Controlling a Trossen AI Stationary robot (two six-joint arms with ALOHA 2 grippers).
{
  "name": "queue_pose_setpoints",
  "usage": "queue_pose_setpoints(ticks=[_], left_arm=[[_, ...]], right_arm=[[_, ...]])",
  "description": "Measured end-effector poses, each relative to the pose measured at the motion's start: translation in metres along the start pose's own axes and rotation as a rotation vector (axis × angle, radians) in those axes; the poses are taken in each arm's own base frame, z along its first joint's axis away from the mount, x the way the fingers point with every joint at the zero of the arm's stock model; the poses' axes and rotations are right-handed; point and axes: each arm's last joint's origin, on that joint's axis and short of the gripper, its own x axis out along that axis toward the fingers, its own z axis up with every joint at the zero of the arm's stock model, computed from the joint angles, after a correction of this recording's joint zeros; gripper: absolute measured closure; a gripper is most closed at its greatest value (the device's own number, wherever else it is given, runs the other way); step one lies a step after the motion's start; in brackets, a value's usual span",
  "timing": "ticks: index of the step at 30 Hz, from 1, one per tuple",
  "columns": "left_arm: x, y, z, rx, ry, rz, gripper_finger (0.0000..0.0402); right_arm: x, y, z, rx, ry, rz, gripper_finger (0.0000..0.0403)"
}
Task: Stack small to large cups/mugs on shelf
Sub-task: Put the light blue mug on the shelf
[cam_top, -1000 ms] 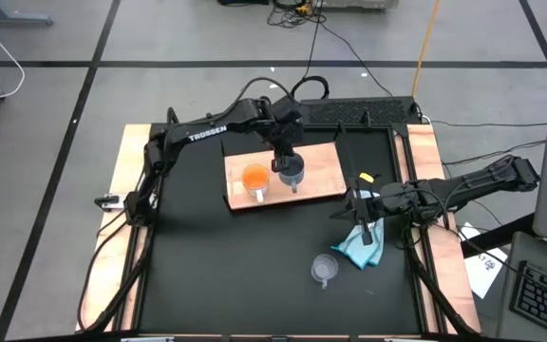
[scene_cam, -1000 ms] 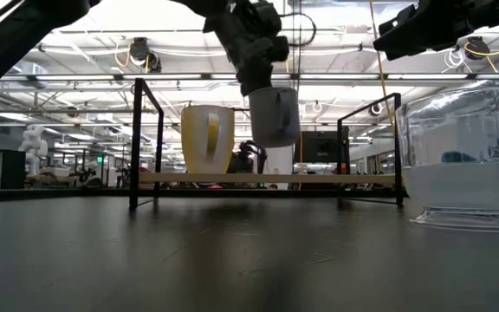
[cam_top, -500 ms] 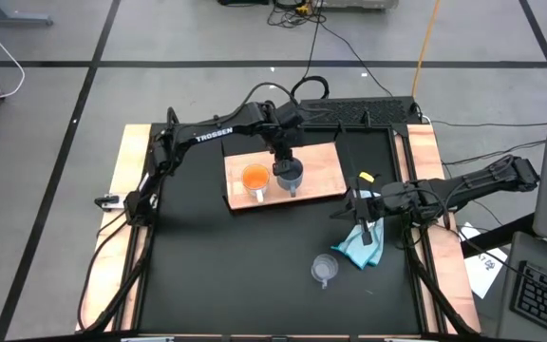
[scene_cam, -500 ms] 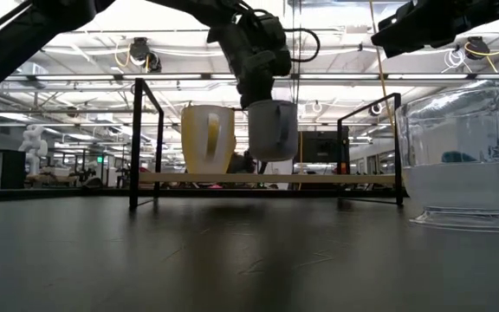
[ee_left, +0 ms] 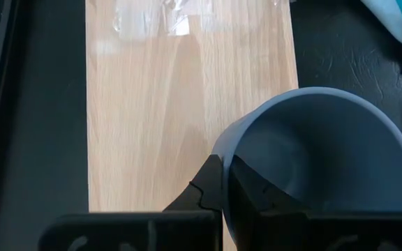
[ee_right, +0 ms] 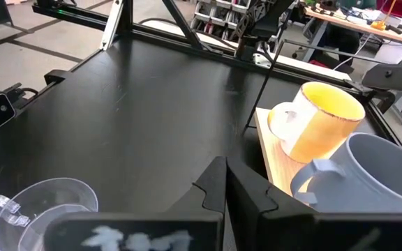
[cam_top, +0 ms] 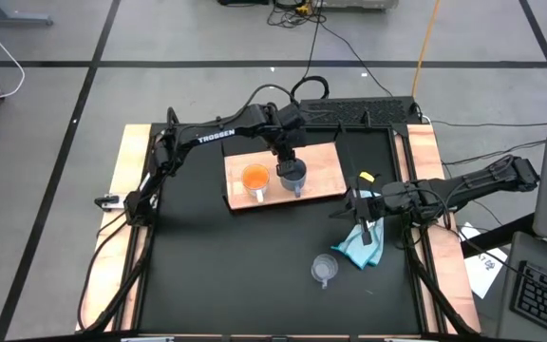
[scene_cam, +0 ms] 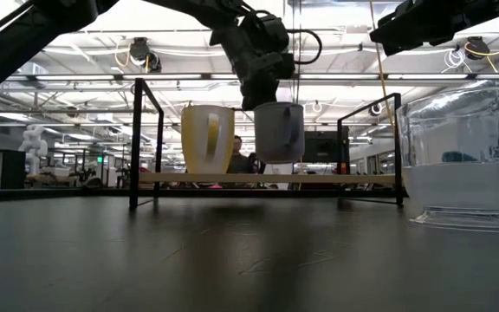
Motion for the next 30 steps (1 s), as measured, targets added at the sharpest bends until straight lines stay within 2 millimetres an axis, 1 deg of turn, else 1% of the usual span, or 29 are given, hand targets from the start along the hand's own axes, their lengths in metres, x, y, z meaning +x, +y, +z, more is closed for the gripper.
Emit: queue_pose_setpoints(ticks=[8,17,26,30], left_arm=[[0.001,-0.002,0.001,-0.013,0.000,-0.001,0.0398],[0.017,-0.006,0.000,-0.001,0.029,0.005,0.0398],[0.016,-0.005,0.001,-0.016,0.019,0.016,0.0398],[0.021,-0.004,-0.001,-0.029,0.013,0.012,0.0397]], right_arm=[[0.000,0.000,0.001,0.001,-0.010,-0.002,0.0403],[0.000,0.000,0.002,0.002,-0.017,-0.002,0.0403],[0.000,0.000,0.003,0.013,-0.031,-0.004,0.0403],[0.000,-0.001,0.004,0.019,-0.044,-0.006,0.0403]])
